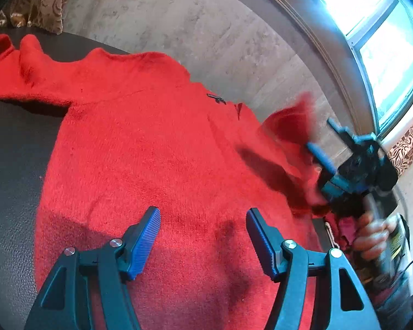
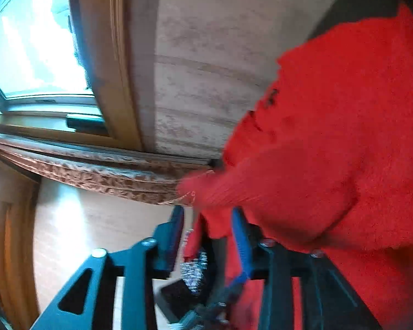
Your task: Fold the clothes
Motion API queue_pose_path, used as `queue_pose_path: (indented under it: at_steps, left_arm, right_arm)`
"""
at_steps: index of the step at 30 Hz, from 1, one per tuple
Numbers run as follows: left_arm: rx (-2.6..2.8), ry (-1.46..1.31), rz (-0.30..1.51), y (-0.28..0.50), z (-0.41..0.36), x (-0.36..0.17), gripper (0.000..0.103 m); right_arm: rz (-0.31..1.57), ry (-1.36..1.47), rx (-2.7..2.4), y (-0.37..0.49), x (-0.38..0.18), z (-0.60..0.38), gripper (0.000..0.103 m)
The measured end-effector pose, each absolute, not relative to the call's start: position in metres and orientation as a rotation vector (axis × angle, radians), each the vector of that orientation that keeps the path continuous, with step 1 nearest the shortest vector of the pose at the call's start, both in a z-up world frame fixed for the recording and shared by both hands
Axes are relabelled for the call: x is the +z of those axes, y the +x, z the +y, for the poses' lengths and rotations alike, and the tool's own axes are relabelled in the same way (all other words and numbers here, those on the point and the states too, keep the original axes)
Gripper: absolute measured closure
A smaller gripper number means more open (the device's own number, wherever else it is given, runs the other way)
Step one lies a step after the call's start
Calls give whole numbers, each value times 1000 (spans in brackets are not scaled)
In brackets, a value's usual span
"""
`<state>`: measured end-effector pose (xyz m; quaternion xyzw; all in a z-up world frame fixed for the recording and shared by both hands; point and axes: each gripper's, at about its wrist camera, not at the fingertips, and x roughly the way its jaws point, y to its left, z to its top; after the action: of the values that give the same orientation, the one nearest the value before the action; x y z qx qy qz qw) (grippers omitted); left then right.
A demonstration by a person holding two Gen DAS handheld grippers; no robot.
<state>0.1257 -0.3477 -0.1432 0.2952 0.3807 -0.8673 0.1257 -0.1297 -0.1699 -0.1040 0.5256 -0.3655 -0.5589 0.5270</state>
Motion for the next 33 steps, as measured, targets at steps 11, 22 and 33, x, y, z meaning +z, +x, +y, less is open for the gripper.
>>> queue_pose_path:
  at_steps: [11, 22, 33]
  left_arm:
    - [-2508, 997, 1066, 58, -363, -128, 37]
    - [-2536, 1171, 916, -26, -372, -127, 37]
    - [-2534, 1268, 741, -52, -359, -134, 90]
  right_arm:
    - [-541, 1221, -1649, -94, -134, -99, 22]
    - [-291, 1061, -1706, -73, -137, -110, 6]
    - [-320, 1030, -1672, -71, -138, -103, 3]
